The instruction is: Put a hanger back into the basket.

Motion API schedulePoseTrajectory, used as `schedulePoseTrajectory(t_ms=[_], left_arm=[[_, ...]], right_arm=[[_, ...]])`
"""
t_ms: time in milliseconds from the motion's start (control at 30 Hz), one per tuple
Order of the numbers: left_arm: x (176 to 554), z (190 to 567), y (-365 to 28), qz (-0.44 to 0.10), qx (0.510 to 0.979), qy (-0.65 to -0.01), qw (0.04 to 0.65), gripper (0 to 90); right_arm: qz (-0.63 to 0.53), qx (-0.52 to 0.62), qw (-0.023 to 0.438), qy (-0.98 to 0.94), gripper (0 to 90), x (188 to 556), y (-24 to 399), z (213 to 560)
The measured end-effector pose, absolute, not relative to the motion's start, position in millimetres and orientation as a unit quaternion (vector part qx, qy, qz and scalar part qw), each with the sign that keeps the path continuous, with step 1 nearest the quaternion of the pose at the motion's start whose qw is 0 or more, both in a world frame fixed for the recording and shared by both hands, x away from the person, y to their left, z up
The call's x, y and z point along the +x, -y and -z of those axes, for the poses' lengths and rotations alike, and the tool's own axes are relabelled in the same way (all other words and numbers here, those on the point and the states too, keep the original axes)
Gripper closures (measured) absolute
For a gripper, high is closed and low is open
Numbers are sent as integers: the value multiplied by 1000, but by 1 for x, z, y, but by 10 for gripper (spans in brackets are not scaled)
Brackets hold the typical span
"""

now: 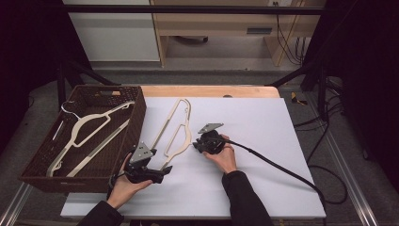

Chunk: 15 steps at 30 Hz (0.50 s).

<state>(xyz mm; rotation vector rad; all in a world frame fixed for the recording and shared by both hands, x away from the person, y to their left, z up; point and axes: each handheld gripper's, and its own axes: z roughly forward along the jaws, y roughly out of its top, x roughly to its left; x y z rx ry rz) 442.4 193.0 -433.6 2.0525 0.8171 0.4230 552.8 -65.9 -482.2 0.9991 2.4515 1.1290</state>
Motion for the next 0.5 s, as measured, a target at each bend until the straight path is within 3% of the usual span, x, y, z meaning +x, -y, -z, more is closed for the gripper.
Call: schedulePoseTrajectory(t_ms=[233, 500], left_arm=[[443, 435, -192, -170, 828, -324, 424, 138], [447, 435, -190, -172, 829, -328, 419, 143]], right_arm=[[-384, 325, 136, -854, 838, 549, 64, 482], [-375, 315, 138, -861, 880, 550, 62, 481]])
